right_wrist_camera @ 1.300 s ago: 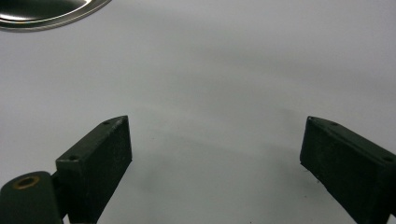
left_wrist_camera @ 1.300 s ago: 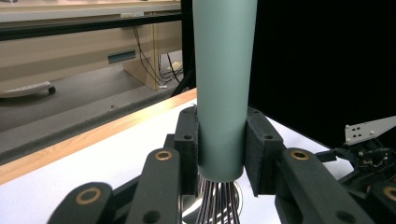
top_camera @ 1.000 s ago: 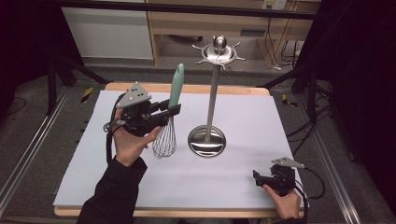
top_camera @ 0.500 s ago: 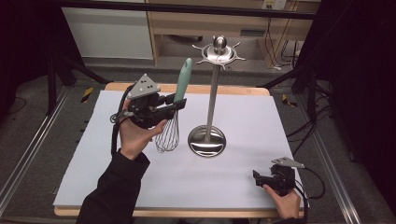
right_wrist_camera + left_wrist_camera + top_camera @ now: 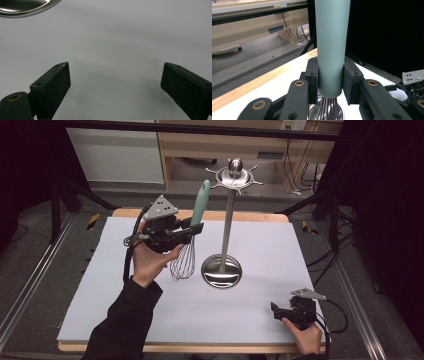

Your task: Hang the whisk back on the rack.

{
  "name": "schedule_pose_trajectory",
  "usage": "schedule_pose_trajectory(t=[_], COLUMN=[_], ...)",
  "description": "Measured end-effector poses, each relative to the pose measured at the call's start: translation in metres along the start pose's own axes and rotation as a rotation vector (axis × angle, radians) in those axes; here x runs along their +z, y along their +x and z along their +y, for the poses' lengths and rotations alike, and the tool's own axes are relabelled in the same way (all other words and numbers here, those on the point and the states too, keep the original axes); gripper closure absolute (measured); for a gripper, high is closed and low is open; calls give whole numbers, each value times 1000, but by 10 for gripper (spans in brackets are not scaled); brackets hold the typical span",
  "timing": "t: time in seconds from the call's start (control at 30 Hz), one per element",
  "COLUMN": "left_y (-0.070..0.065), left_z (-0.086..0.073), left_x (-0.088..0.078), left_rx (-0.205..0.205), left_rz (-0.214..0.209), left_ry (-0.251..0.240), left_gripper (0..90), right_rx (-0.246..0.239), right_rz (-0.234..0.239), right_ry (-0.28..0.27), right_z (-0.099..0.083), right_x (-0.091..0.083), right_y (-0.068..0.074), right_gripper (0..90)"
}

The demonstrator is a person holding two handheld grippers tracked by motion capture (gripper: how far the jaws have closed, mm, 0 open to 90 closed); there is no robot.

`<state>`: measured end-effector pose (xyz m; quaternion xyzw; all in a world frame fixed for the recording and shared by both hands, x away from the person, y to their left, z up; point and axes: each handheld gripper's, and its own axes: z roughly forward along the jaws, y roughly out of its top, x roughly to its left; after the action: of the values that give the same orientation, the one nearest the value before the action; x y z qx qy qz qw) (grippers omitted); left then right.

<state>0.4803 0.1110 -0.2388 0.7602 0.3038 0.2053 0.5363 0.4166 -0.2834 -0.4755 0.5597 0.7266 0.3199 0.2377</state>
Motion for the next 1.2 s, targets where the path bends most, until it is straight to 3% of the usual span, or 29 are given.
schedule_pose_trajectory(t=[0.73,1.2], left_y=[-6,-6], left_z=[10,11], left_x=[15,30], left_rx=[21,14], left_rz=[17,19], left_ry=[50,55], left_gripper=[688,688], right_rx=[5,4], right_rz=[6,3], right_ry=[4,4], right_z=[0,1], right_x=[-1,-1], right_y=[1,1], right_gripper=[94,94])
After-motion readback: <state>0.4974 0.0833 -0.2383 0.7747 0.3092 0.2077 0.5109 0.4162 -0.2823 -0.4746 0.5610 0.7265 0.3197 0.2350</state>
